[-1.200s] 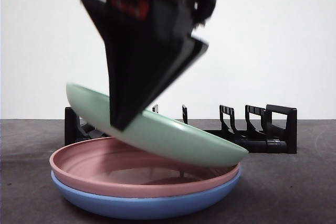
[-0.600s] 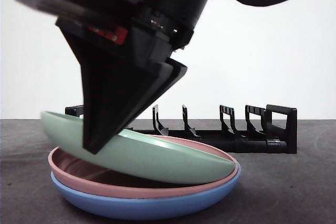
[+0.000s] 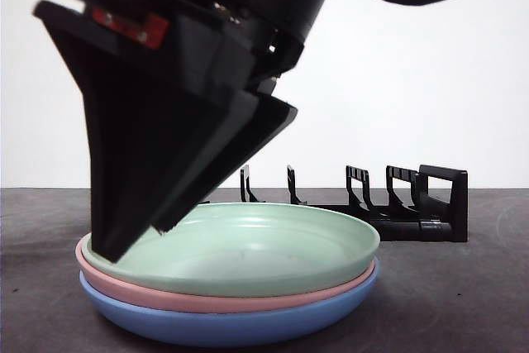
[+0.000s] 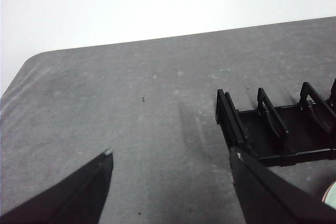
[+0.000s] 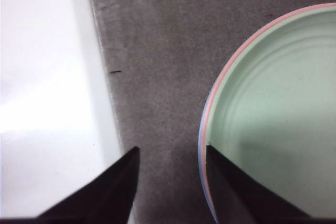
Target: Place the plate
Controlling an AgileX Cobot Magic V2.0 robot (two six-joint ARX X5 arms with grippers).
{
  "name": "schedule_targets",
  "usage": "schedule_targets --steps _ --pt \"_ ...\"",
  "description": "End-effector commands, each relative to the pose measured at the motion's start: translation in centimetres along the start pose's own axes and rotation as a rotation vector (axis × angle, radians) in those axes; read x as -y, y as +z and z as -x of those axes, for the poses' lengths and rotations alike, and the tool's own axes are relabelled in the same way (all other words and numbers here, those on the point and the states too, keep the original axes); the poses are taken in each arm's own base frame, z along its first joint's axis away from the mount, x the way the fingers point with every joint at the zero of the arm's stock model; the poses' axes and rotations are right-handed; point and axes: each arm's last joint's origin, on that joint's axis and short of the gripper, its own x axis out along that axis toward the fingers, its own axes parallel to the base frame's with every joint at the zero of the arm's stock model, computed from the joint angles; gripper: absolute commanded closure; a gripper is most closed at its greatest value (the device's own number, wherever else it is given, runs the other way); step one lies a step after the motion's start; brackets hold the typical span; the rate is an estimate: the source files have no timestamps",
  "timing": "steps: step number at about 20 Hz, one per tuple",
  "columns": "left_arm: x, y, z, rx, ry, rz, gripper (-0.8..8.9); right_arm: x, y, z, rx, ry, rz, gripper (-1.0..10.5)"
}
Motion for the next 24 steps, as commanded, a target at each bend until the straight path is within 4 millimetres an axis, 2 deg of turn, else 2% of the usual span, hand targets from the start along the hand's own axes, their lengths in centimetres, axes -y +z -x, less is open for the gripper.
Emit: schedule_targets --steps 1,4,6,10,17,19,22,24 --pt "-0.1 0.5 0.2 0.023 0.002 0.033 4.73 -0.4 1.6 1.1 0.058 0.007 -0.011 7.2" --pt "-0.1 0.5 0.2 0.024 0.002 0.034 4.73 0.0 2.8 3.4 0.143 -0.071 -0.014 7.2" --pt "-0.1 0.5 0.2 0.023 0.002 0.035 4.74 0.9 3.1 5.4 0.2 -0.195 -0.005 7.2" --pt "-0.1 0.5 0.2 0.024 0.002 0.05 4.74 3.9 2.4 8.5 0.248 -0.37 -0.046 7.2" --pt "0.1 0.7 -0.3 0.022 0.002 0.053 4.74 12.1 -1.0 12.9 0.256 -0.577 -0.253 7.2" --pt "0.2 0.8 -0.8 0.017 0.002 0.052 4.74 13.8 -2.1 13.6 0.253 -0.609 -0.302 7.2" --pt "0.7 1.3 -2.4 0.026 0.001 0.055 4.74 17.8 -5.0 15.5 0.254 -0.675 -0.444 7.2" --pt "1.0 1.8 -3.7 0.043 0.0 0.061 4.74 19.5 -6.7 16.5 0.268 -0.721 -0.533 7.2"
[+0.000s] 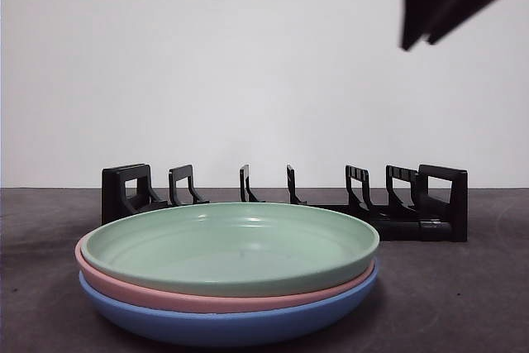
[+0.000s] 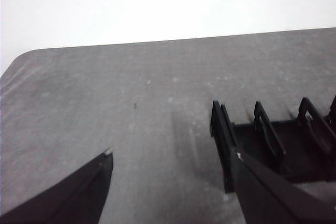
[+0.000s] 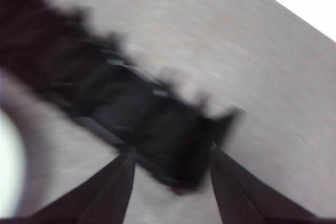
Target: Place the plate
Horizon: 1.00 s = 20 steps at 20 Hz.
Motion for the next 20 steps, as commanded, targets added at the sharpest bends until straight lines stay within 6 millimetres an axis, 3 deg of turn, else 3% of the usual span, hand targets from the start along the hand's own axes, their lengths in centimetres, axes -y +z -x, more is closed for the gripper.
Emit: schedule_targets --steps 1,6,7,8,20 --pt "0.4 1.0 -1.1 0.045 -0.001 0.017 4.73 2.3 0.2 -0.2 0.024 -0.054 -0.082 7.2" --pt "0.9 1.4 -2.8 0.074 -0.003 0.024 5.03 4.5 -0.2 -0.1 0.04 -0.115 -0.195 7.2" --pt "0.9 1.3 -2.8 0.068 -0.008 0.021 7.58 4.5 -0.2 -0.1 0.038 -0.115 -0.194 8.2" --pt "0.9 1.4 -2.8 0.078 -0.014 0.018 7.99 4.5 -0.2 -0.1 0.041 -0.115 -0.193 9.3" --pt "0.8 1.7 -2.2 0.112 -0.016 0.017 8.06 4.6 0.3 0.0 0.091 -0.11 -0.194 9.3"
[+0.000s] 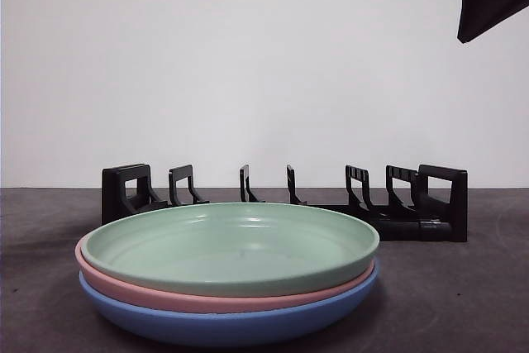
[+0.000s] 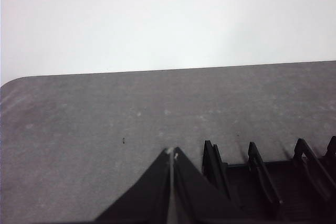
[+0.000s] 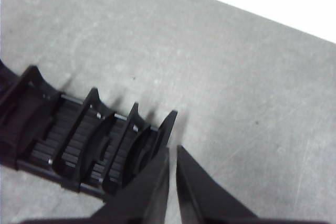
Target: Place the plate
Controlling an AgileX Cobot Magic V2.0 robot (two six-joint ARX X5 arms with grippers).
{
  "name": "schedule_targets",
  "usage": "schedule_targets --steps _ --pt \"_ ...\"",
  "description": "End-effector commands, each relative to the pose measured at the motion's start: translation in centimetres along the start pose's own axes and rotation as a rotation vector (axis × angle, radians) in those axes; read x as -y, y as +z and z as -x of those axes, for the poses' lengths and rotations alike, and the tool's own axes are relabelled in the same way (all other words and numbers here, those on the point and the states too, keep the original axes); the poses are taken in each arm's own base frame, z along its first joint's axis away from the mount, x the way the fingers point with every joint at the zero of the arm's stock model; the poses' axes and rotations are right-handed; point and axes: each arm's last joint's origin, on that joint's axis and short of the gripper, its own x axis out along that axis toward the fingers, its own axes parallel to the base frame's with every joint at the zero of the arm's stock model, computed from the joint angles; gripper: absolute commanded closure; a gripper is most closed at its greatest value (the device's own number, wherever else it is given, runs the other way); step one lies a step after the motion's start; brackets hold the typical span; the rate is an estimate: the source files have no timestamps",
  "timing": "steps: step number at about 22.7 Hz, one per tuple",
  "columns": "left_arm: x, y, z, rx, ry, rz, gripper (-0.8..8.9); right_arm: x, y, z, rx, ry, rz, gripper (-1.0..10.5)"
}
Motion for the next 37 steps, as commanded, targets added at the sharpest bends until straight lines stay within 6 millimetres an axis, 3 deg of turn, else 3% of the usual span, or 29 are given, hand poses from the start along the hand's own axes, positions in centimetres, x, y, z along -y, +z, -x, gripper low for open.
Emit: schedule_targets --steps 1,4,8,10,13,17,28,30,34,37 --pt "-0.2 0.7 0.8 0.039 -0.002 -0.055 8.06 0.0 0.6 0.0 0.032 -0.001 -0.011 9.3" --pt "-1.3 -1.8 2.6 0.132 -0.055 -0.105 8.06 0.0 0.9 0.0 0.062 -0.004 -0.012 9.3" --pt "-3.1 -9.9 3.8 0.187 -0.02 -0.079 8.06 0.0 1.0 0.0 0.074 -0.005 -0.013 9.3" --pt "-3.6 -12.9 4.0 0.193 0.022 -0.024 8.06 0.0 1.0 0.0 0.074 -0.006 -0.013 9.3" --pt "-4.0 -15.5 3.8 0.199 0.07 -0.015 8.06 0.0 1.0 0.0 0.075 -0.005 -0.013 9.3" --pt "-4.6 -16.2 3.8 0.131 0.13 0.002 8.06 0.0 1.1 0.0 0.083 -0.006 -0.014 9.3" --pt "-4.7 -15.8 3.9 0.173 0.126 0.066 8.06 0.1 1.5 0.1 0.126 -0.01 -0.015 9.3" --pt "-4.7 -15.8 3.9 0.173 0.126 0.066 8.05 0.6 1.5 0.5 0.116 -0.121 0.057 9.2" --pt "-4.7 -15.8 3.9 0.174 0.126 0.066 8.06 1.3 -0.7 3.5 0.141 -0.146 0.054 9.3" --pt "-4.7 -15.8 3.9 0.173 0.126 0.066 8.06 1.4 -4.6 5.4 0.24 -0.192 0.063 9.3"
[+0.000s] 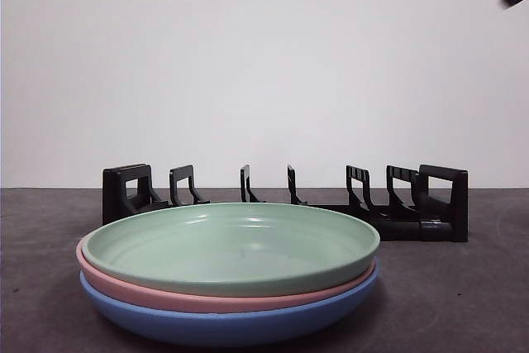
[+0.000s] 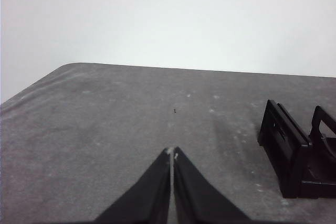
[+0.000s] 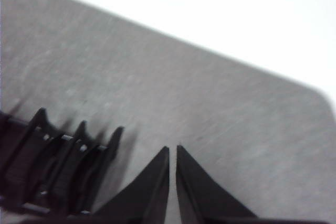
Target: Place the plate
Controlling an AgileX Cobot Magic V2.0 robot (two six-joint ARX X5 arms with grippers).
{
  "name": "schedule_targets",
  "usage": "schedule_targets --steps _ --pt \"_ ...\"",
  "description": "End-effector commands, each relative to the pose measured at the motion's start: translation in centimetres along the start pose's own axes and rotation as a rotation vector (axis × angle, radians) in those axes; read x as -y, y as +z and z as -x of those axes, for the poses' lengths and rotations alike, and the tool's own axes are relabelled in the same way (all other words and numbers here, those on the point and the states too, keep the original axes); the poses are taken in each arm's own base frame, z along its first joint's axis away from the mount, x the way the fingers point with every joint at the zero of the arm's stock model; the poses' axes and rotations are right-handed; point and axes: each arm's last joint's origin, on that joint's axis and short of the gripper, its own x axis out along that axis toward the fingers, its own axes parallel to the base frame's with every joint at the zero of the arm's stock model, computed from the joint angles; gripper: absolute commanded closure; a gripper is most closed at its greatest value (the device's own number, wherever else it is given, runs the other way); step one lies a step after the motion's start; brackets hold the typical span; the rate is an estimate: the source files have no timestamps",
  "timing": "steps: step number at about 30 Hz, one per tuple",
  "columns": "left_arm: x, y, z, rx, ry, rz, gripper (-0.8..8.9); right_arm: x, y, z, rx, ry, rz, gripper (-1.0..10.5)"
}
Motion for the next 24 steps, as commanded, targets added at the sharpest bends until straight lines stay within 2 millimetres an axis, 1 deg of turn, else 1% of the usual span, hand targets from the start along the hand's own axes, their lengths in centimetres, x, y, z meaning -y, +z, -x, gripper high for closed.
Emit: schedule_targets --steps 1,4,6,8,10,12,15,17,20,24 --pt "0.0 -0.6 -0.1 -0.009 0.0 0.001 8.06 -0.1 -3.8 2.1 0.092 -0.043 0.005 9.3" --pt "0.0 -0.6 -0.1 -0.009 0.0 0.001 8.06 -0.6 -8.5 3.6 0.171 -0.081 -0.07 9.3" --pt "0.0 -0.6 -0.1 -0.01 0.0 0.001 8.06 -1.2 -12.0 4.5 0.203 -0.094 -0.12 9.3" --pt "0.0 -0.6 -0.1 -0.009 0.0 0.001 8.06 -1.6 -14.6 5.0 0.22 -0.101 -0.16 9.3" --pt "0.0 -0.6 -0.1 -0.01 0.0 0.001 8.06 -2.0 -16.7 5.3 0.232 -0.111 -0.197 9.3" --pt "0.0 -0.6 -0.1 -0.01 0.0 0.001 8.06 -2.3 -18.3 5.3 0.248 -0.125 -0.216 9.3" --pt "0.0 -0.6 -0.1 -0.009 0.0 0.001 8.06 -2.5 -19.7 5.2 0.281 -0.142 -0.22 9.3" --pt "0.0 -0.6 -0.1 -0.01 0.0 0.001 8.06 -2.7 -20.5 4.6 0.266 -0.14 -0.222 9.3" --pt "0.0 -0.5 -0.1 -0.008 0.0 0.001 8.06 -2.8 -20.9 4.5 0.218 -0.131 -0.228 9.3" --pt "0.0 -0.5 -0.1 -0.008 -0.001 0.001 8.06 -2.7 -21.0 4.5 0.207 -0.142 -0.237 9.3"
